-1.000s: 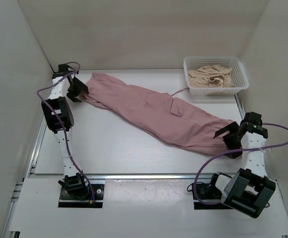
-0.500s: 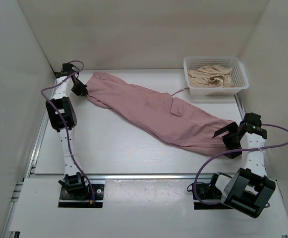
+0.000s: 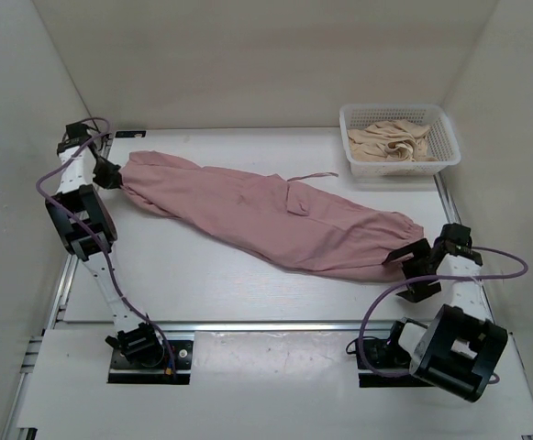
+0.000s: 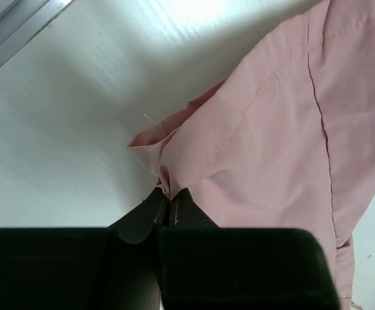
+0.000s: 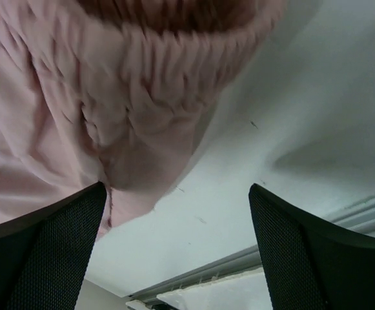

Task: Fold and stack the trousers
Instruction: Fold the trousers

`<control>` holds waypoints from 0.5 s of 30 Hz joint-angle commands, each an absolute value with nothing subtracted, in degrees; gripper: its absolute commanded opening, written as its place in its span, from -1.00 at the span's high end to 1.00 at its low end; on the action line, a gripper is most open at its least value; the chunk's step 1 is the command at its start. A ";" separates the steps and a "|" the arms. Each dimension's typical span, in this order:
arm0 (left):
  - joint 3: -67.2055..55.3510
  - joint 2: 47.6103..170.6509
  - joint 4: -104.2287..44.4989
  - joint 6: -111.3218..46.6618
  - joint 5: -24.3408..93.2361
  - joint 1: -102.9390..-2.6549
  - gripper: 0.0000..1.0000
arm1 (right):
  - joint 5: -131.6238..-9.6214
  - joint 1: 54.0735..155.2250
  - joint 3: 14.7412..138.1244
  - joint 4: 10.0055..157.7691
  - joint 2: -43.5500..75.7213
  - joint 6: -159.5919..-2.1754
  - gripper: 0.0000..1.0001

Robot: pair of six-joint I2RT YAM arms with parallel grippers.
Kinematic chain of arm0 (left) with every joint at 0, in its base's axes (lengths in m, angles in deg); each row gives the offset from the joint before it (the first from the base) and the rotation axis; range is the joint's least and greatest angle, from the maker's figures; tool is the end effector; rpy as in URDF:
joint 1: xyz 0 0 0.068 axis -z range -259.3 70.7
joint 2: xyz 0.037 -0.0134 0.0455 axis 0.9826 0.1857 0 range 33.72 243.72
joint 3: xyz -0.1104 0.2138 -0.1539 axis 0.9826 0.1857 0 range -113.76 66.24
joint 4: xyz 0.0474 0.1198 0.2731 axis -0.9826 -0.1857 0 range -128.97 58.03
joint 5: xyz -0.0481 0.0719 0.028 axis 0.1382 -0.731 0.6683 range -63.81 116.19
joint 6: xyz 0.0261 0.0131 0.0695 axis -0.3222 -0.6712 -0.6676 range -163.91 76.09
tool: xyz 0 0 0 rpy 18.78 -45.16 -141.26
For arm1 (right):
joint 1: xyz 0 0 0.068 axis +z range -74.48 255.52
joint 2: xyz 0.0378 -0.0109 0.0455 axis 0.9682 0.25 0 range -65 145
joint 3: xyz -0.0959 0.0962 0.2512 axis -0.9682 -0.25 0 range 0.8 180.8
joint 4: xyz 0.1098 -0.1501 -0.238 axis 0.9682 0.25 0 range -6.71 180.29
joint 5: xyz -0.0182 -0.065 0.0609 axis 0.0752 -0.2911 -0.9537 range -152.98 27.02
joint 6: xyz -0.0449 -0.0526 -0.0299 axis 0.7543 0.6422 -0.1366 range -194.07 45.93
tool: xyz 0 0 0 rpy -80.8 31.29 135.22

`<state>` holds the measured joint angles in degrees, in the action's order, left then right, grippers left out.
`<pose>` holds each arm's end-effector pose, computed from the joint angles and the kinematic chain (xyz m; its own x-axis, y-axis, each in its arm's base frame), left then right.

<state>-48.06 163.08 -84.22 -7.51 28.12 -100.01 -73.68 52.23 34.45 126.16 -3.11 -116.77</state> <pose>0.5082 0.1899 0.1841 -0.4921 -0.8201 -0.2920 -0.7868 0.5625 -0.2541 0.2028 -0.0745 0.1456 -0.4125 0.9032 -0.1190 0.8343 0.4270 0.3487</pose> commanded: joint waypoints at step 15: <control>-48.01 157.82 -84.44 -9.02 28.82 -99.95 0.79 | -75.29 52.06 47.81 112.30 15.60 -120.12 0.86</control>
